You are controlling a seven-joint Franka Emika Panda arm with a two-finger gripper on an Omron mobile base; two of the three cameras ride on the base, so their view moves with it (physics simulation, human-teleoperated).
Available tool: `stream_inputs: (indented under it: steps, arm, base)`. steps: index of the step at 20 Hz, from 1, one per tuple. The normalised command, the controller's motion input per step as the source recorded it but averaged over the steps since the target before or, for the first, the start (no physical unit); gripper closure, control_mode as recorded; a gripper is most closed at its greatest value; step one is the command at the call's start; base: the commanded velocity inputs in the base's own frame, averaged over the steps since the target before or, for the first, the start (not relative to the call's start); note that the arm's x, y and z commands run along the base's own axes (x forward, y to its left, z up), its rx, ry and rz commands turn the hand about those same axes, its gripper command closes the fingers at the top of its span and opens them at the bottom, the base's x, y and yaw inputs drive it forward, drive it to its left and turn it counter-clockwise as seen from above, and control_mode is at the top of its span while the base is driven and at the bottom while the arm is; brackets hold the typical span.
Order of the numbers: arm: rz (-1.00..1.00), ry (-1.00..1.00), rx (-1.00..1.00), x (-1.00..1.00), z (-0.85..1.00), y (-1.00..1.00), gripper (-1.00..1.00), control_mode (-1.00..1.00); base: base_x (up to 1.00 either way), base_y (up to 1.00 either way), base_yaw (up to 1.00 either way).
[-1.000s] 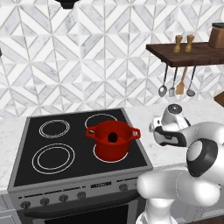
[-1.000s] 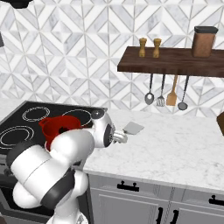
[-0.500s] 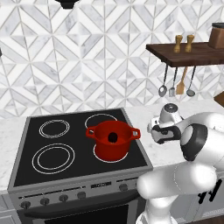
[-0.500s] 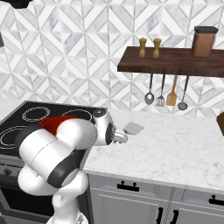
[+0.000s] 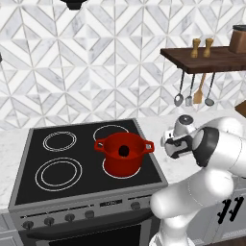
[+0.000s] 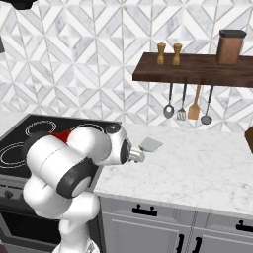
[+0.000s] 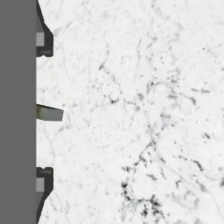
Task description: Put the avocado and tomato in the pot. Retrieve the spatula and lightly stir the vegetables in the pot.
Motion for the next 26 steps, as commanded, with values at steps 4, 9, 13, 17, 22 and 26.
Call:
stream_inputs:
  steps: [4, 9, 13, 17, 22, 26]
  arm:
    - [0.00, 0.00, 0.00, 0.33, -0.07, -0.09, -1.00, -1.00]
    - [0.00, 0.00, 0.00, 0.19, -0.18, -0.20, -1.00, -1.00]
    - [0.00, 0.00, 0.00, 0.01, -0.20, -0.09, -1.00, -1.00]
    - [0.00, 0.00, 0.00, -0.06, -0.02, 0.01, 1.00, -1.00]
    - [-0.03, -0.04, 0.00, -0.21, 0.00, 0.01, 1.00, -1.00]
    - [-0.04, -0.01, 0.00, 0.01, 0.13, 0.00, 1.00, -1.00]
  base:
    - [0.00, 0.00, 0.00]
    - [0.00, 0.00, 0.00]
    - [0.00, 0.00, 0.00]
    - [0.00, 0.00, 0.00]
    - [0.00, 0.00, 0.00]
    - [0.00, 0.00, 0.00]
